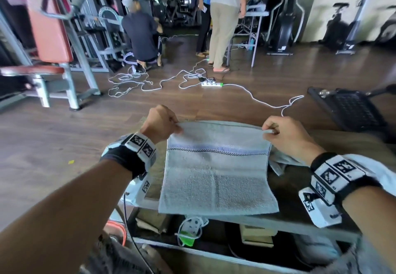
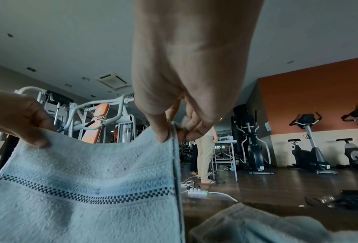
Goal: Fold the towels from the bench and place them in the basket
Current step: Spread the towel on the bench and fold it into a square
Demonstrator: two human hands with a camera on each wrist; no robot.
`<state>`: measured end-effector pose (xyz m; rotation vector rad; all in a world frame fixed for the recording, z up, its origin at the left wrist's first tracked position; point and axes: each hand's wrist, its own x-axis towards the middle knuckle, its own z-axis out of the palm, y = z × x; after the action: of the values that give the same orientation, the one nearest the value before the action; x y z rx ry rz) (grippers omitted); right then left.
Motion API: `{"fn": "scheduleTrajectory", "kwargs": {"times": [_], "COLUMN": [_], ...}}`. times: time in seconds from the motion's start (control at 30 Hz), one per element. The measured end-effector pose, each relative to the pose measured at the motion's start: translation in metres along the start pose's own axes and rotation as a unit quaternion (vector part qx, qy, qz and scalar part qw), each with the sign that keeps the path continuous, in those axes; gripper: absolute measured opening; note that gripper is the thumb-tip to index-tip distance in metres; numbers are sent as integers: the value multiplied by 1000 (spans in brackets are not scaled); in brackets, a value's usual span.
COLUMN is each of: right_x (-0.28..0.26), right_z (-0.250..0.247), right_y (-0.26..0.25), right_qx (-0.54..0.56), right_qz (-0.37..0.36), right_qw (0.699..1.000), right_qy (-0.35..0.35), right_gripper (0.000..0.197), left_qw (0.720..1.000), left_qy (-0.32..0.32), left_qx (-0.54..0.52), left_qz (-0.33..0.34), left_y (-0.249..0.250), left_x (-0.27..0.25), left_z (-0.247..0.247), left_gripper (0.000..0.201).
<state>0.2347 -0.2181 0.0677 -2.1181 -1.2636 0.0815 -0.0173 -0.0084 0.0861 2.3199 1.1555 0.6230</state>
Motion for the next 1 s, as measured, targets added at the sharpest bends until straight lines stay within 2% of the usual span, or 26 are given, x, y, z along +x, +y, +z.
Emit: {"fn": "scheduleTrajectory", "kwargs": {"times": [0.17,0.23,0.33,0.4,0.47,0.57,0.6,0.67,0.77,0.83,0.9,1.0], "right_x": [-3,6,17,17,9,-15,-25,-44,-61,-63,-63,-59], "right_z": [-39,-50,-58,-54,-39,-6,7,33,64,75,78,81], "right_y": [-18,-26,-39,-39,-33,-18,-15,-8,3,7,6,5], "right_qx": [-21,-10,19,38,47,46,43,49,64,70,66,85], "right_qz": [12,12,-16,-15,-17,-37,-39,-45,-66,-87,-99,-90], "right_qw": [999,1000,997,995,997,998,998,996,992,990,990,990], "right_qy": [-30,-2,80,89,56,1,-21,-61,-83,-83,-77,-69], "right_gripper": [9,9,10,11,12,15,14,12,16,22,24,23], "left_qw": [1000,999,996,996,998,992,991,995,984,971,964,968], "left_qy": [9,32,91,94,63,-34,-56,-86,-129,-140,-124,-111], "left_qx": [3,4,-4,4,30,118,117,52,-21,-53,-75,-87], "left_qz": [-9,-3,4,12,4,-7,-5,28,125,184,222,206], "left_y": [25,31,39,38,29,7,1,-5,3,8,12,21], "left_x": [-14,-9,0,2,1,-6,-11,-25,-49,-61,-67,-63], "left_z": [-43,-56,-64,-57,-41,-1,16,48,89,111,130,142], "left_gripper": [21,21,23,22,18,22,24,26,27,26,26,24]}}
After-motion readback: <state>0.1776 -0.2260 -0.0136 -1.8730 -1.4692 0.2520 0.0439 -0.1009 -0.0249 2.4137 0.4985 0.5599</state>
